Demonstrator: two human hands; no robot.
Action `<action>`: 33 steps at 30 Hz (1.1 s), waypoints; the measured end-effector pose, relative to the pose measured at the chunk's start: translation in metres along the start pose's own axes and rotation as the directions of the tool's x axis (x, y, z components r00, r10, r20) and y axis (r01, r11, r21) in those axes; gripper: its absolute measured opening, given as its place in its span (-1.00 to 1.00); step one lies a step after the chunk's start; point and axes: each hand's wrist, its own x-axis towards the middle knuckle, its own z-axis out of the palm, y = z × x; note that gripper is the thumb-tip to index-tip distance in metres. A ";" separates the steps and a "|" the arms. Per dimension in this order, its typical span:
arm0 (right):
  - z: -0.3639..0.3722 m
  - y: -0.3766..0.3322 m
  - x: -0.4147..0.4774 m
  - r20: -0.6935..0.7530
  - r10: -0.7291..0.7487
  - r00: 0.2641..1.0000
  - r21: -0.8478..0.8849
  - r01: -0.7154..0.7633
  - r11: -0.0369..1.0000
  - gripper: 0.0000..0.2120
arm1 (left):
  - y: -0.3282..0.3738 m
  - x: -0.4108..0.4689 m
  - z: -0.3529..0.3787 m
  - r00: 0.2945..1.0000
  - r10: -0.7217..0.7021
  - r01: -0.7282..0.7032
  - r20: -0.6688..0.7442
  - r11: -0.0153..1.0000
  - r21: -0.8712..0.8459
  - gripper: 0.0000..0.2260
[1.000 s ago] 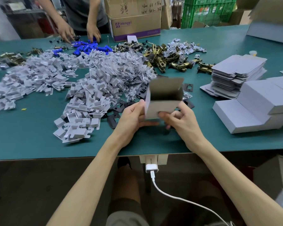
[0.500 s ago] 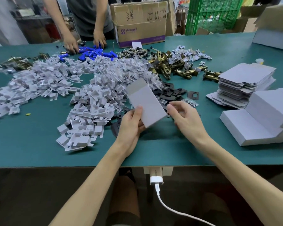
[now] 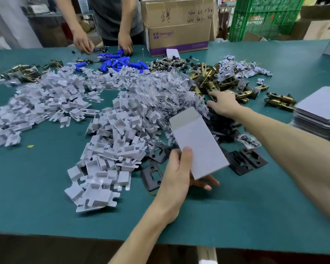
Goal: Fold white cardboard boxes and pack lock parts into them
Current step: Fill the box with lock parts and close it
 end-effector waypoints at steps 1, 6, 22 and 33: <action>0.003 -0.001 0.005 0.016 0.013 1.000 -0.035 -0.012 0.999 -0.52 | -0.001 0.001 -0.001 1.000 -0.006 0.006 0.003 1.000 -0.008 -0.59; 0.006 -0.003 -0.004 -0.191 -0.030 0.981 -0.144 0.002 0.990 -0.74 | -0.004 0.003 -0.001 1.000 -0.014 0.014 0.012 1.000 0.002 -0.63; -0.048 -0.007 -0.096 -0.403 -0.253 0.879 -0.067 0.248 0.966 -0.78 | -0.002 0.002 0.000 0.999 0.041 -0.041 -0.005 0.998 0.040 -0.67; -0.121 -0.021 -0.180 -0.565 -0.263 0.782 0.297 0.490 0.819 -0.77 | -0.001 -0.005 0.002 0.986 0.165 -0.155 -0.018 0.954 0.255 -0.71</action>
